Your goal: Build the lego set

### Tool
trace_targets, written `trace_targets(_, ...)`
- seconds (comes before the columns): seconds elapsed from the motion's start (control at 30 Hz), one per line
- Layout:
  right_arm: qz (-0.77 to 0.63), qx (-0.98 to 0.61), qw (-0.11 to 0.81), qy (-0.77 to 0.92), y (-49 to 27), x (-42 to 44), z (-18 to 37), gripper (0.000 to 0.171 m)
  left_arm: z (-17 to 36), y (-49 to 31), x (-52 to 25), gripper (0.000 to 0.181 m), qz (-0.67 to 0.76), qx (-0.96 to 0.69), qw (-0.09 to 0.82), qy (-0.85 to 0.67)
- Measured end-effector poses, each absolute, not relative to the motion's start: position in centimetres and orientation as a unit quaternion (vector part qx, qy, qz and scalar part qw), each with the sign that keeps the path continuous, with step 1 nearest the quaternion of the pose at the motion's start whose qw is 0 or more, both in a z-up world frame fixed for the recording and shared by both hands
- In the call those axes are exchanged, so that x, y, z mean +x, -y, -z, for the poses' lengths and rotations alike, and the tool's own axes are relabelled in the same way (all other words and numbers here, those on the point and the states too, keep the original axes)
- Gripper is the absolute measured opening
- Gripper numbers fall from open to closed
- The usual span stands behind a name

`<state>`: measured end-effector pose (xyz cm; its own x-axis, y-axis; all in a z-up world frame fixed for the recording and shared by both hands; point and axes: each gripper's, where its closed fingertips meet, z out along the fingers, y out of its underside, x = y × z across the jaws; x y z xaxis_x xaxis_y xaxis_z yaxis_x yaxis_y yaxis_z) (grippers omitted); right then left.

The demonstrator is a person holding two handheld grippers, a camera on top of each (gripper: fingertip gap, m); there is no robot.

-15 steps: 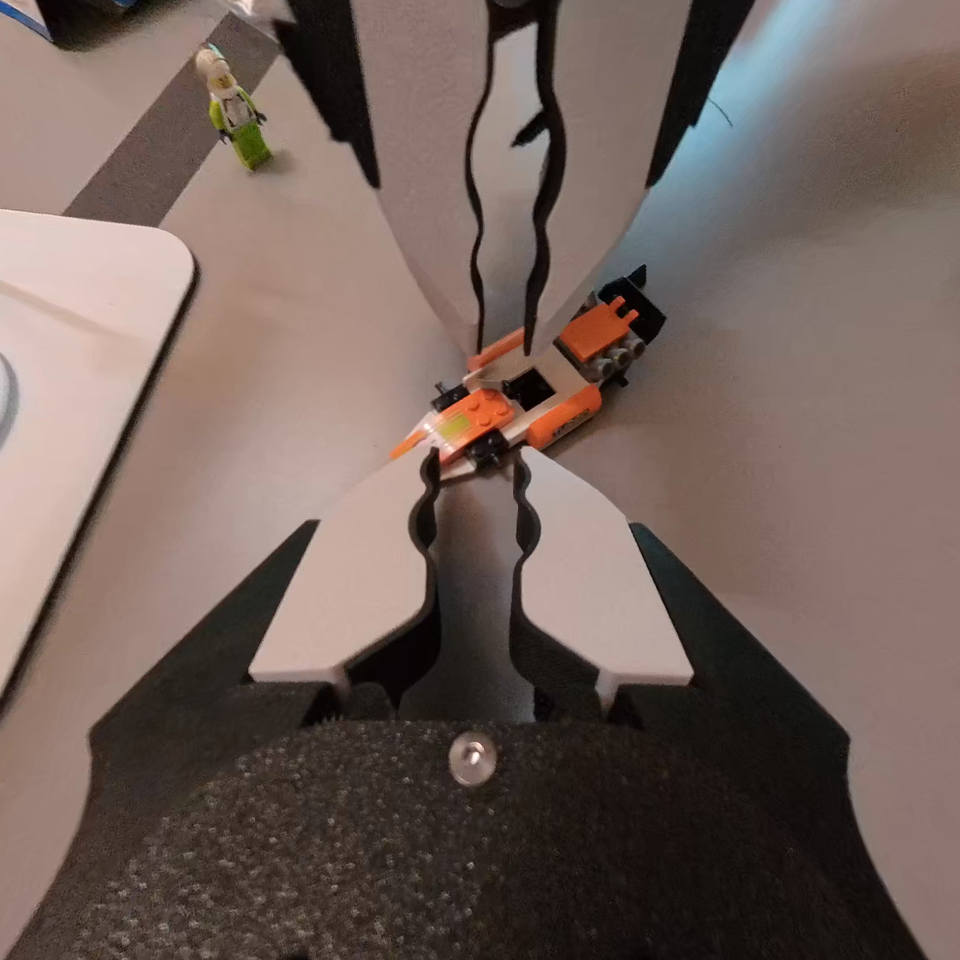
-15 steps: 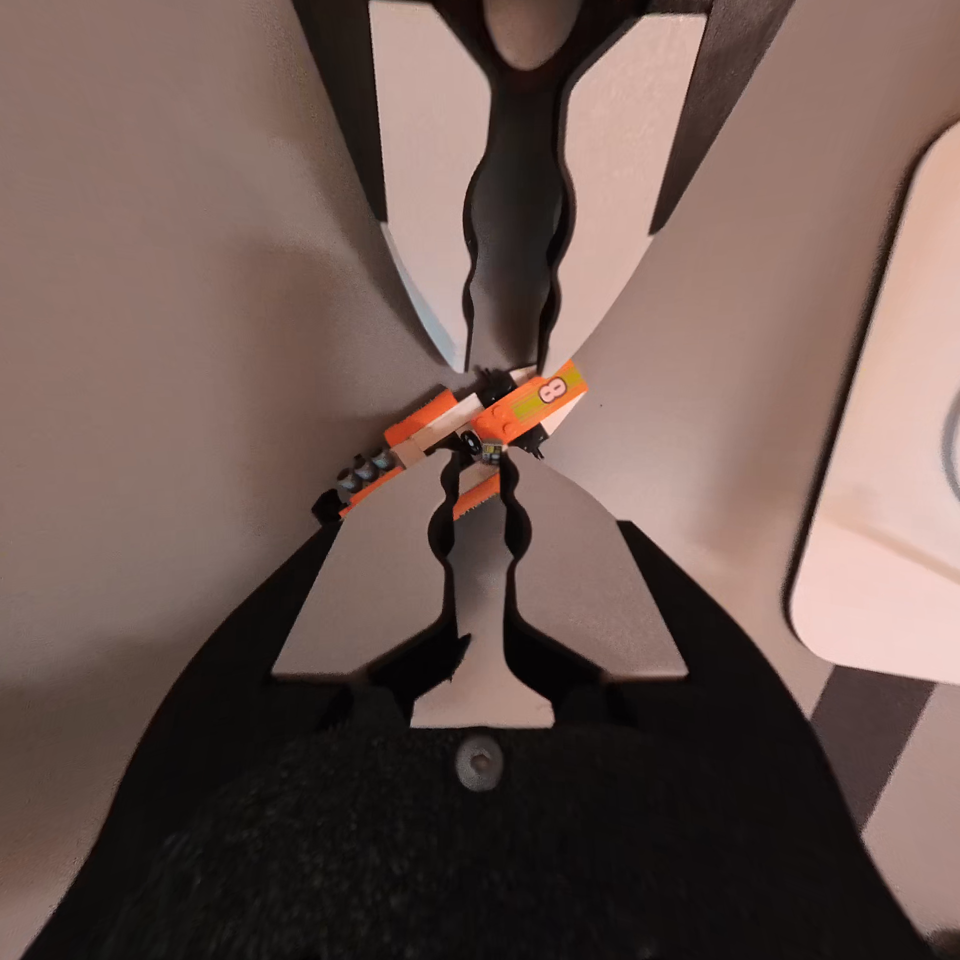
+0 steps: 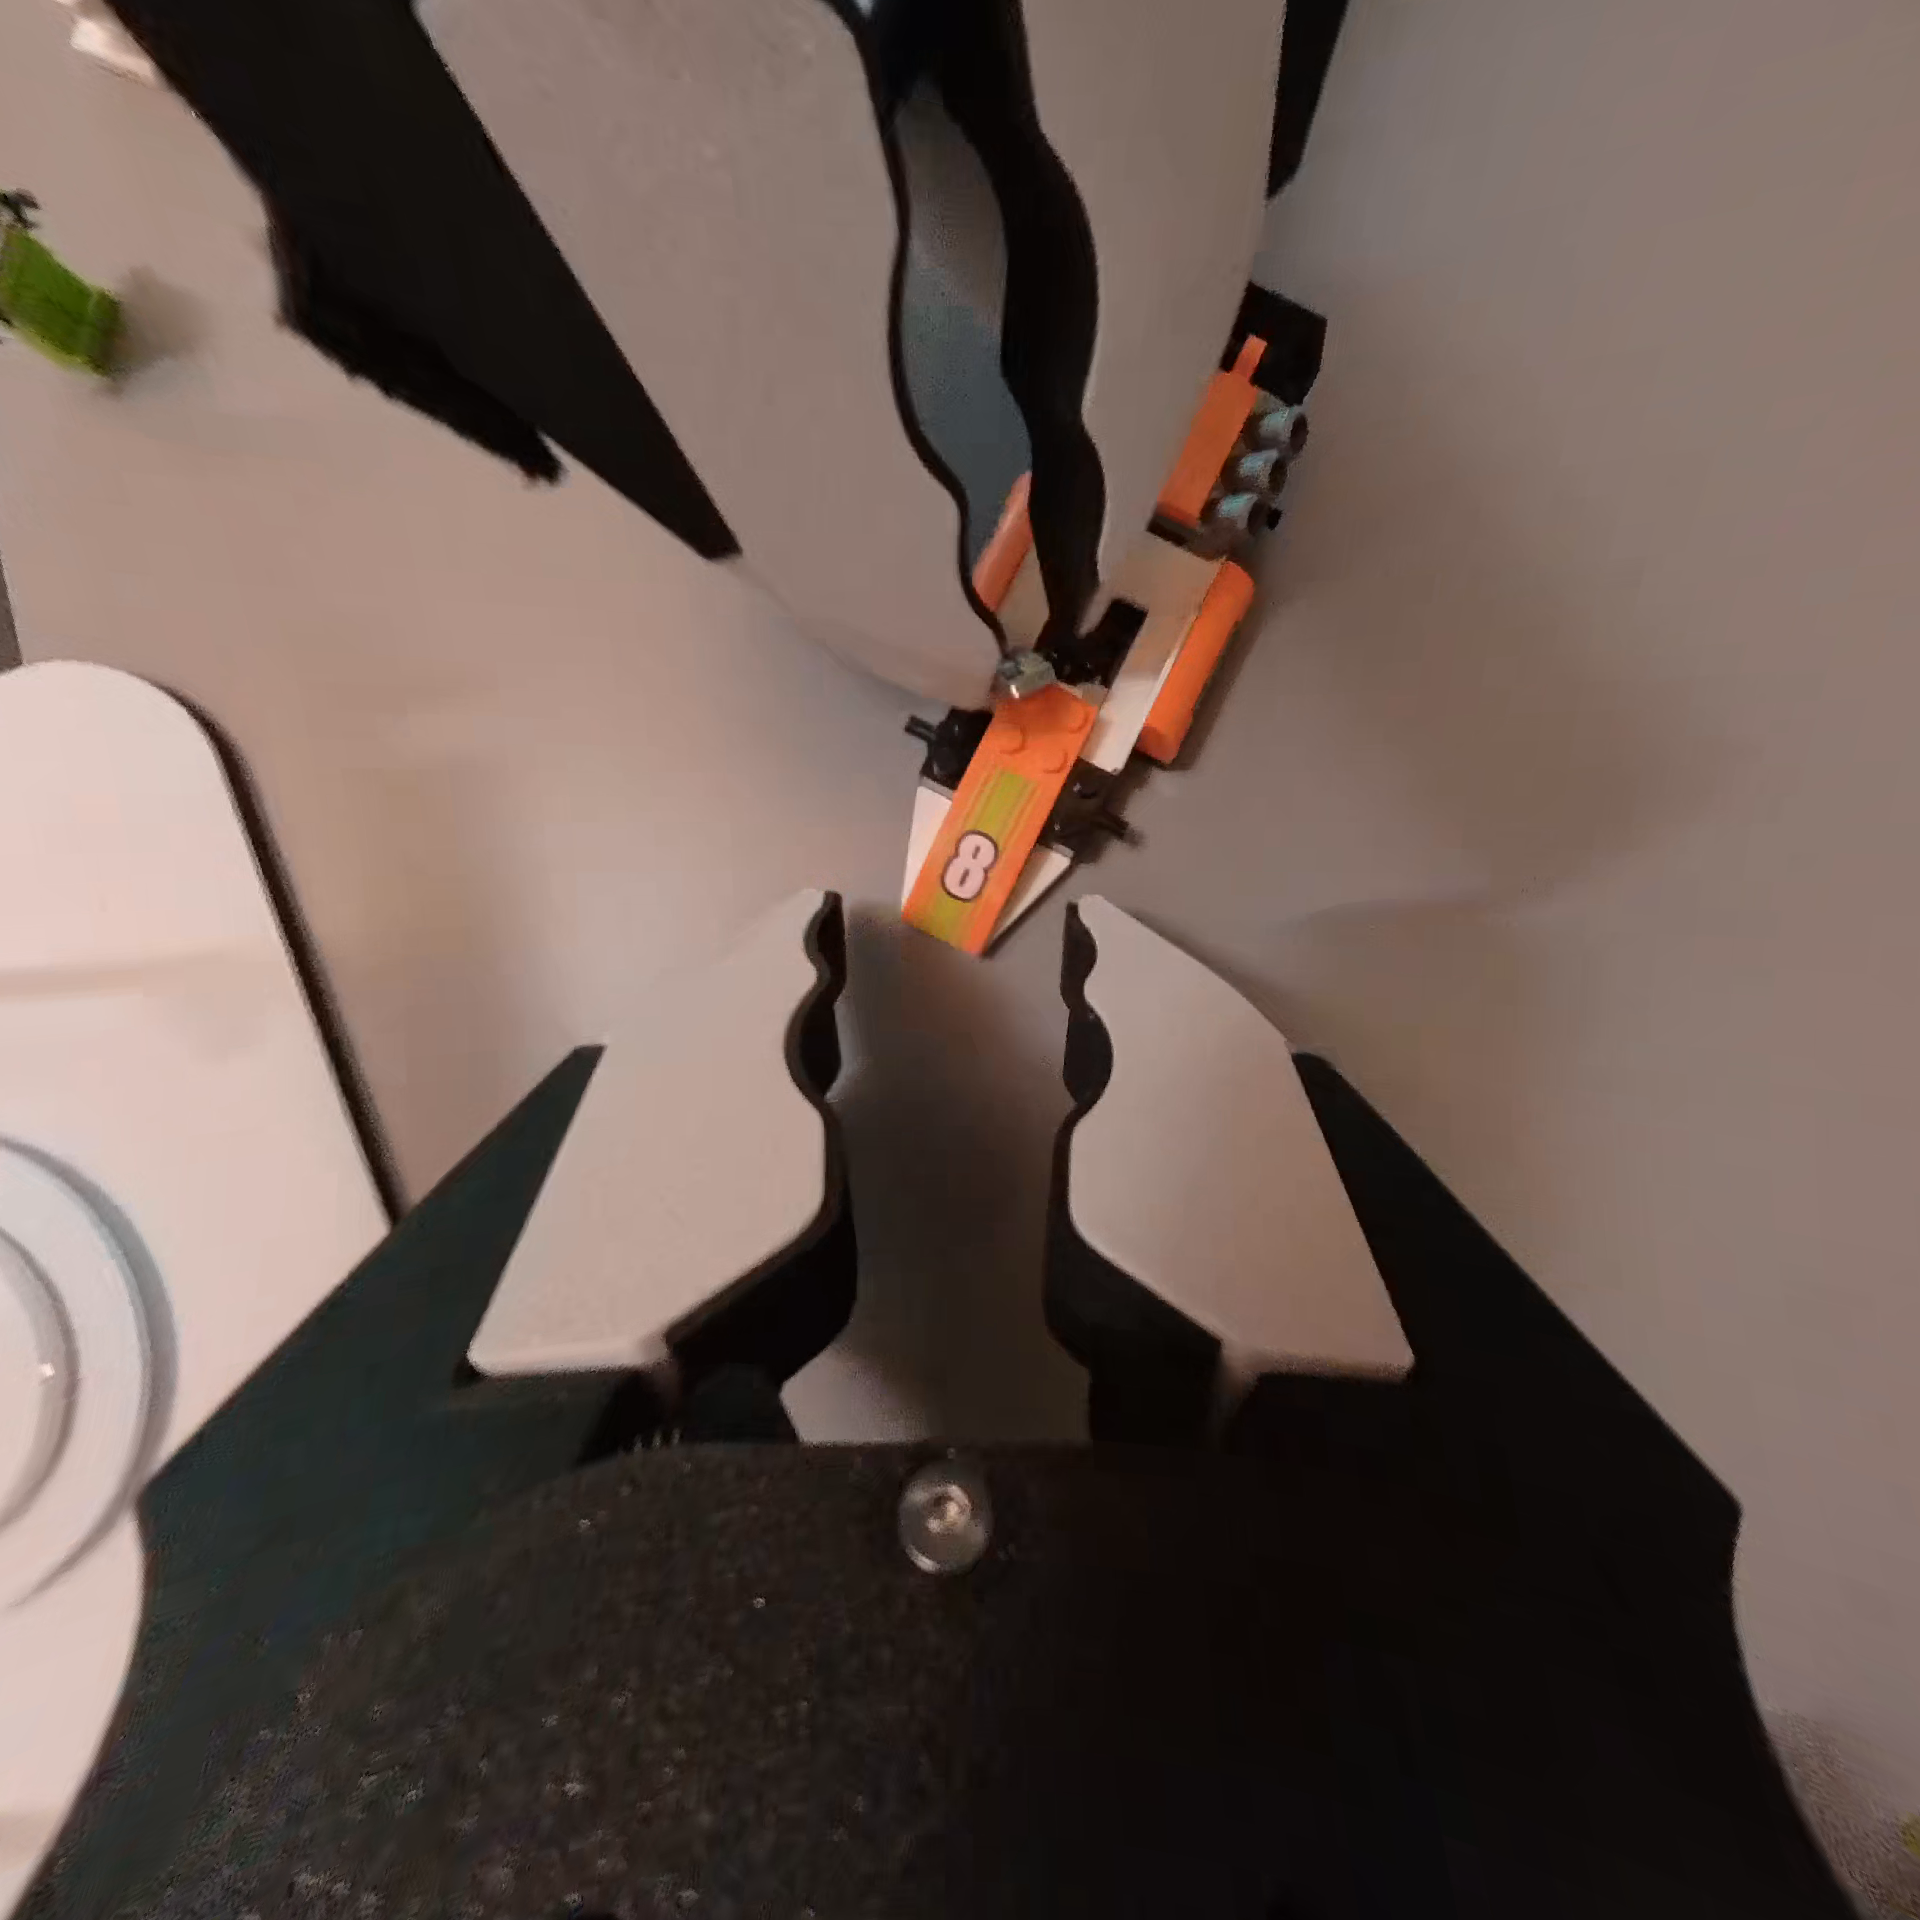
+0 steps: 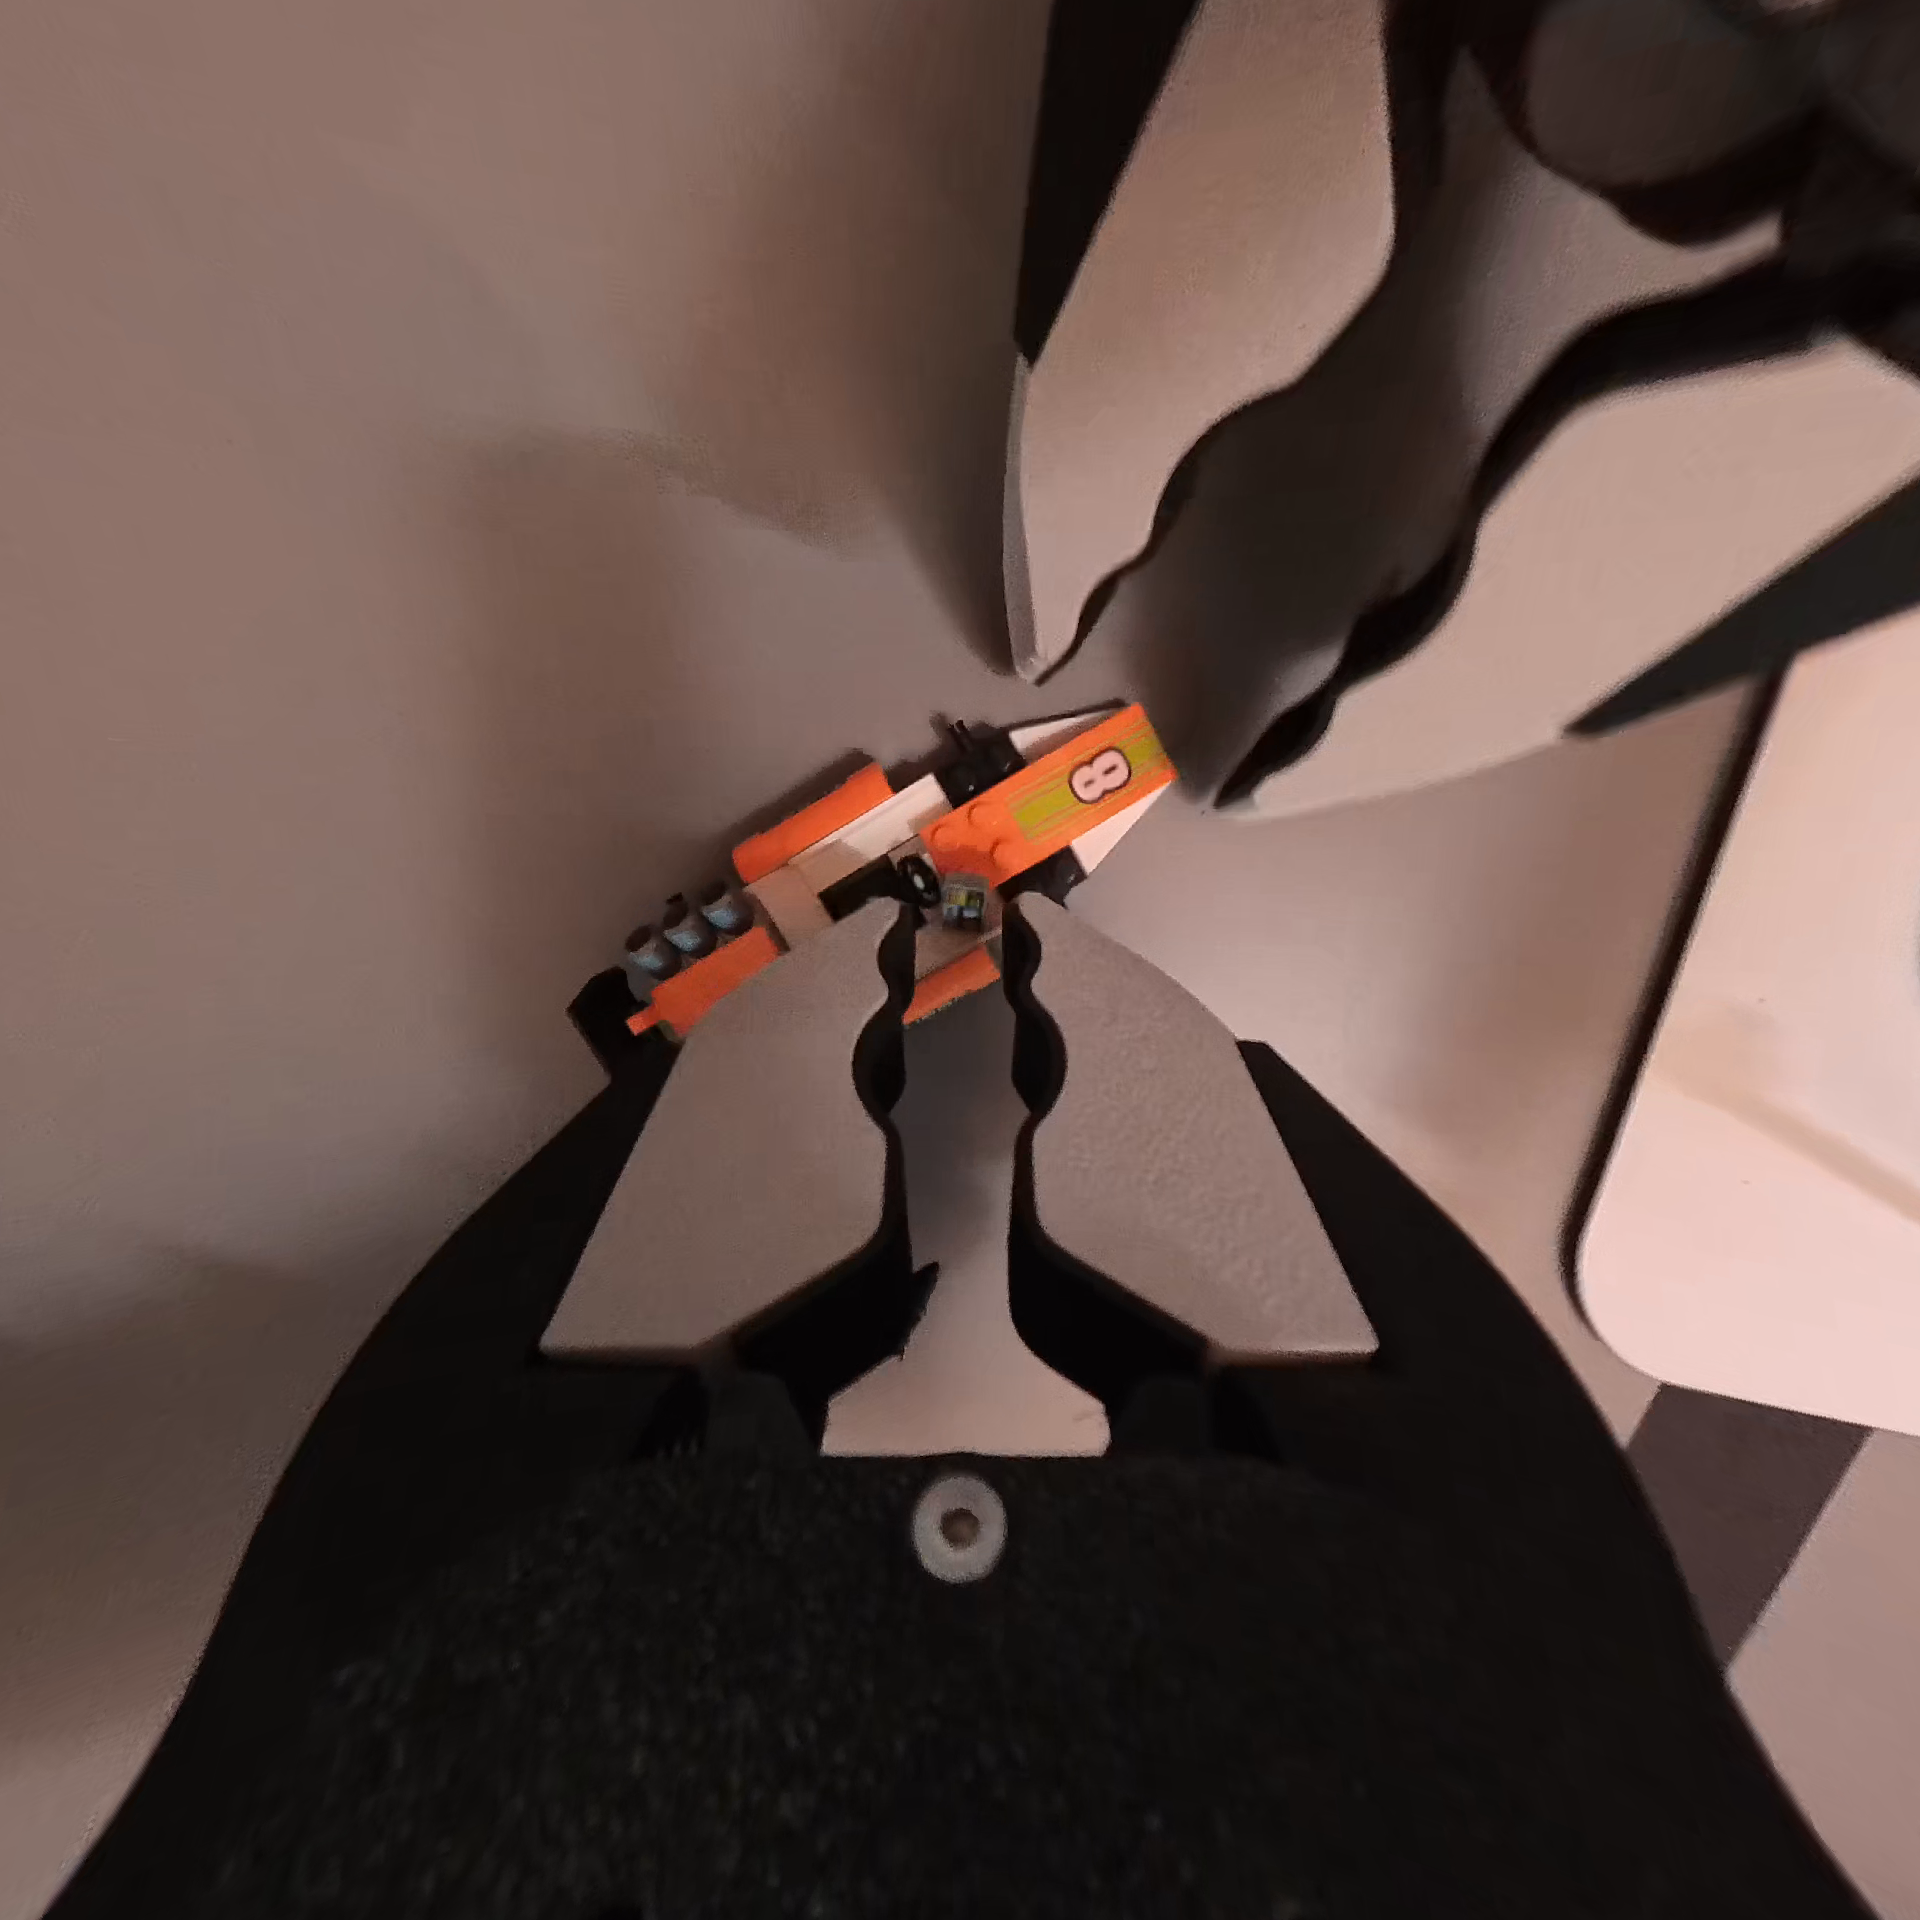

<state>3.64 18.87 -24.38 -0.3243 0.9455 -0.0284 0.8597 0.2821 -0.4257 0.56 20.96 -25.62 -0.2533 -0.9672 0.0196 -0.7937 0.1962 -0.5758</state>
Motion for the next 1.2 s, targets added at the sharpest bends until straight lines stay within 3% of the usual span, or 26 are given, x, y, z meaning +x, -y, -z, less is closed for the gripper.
trace_targets(0.23,-0.194,-0.565,0.145,0.789,-18.7,3.7,24.7,0.009,26.1,-19.8,1.6,0.034,0.303,-0.553,0.144,-0.763)
trace_targets(0.73,-0.194,-0.537,0.208,0.794,-12.9,3.9,21.0,0.000,25.8,-12.1,-0.1,0.020,0.300,-0.610,0.234,-0.695)
trace_targets(0.97,-0.167,-0.624,0.255,0.720,-11.0,3.5,20.5,0.012,25.7,-6.3,-1.7,0.020,0.292,-0.631,0.242,-0.677)
trace_targets(1.2,-0.120,-0.720,0.263,0.630,-14.3,4.0,24.2,0.016,25.4,-2.6,-2.5,0.021,0.290,-0.642,0.252,-0.663)
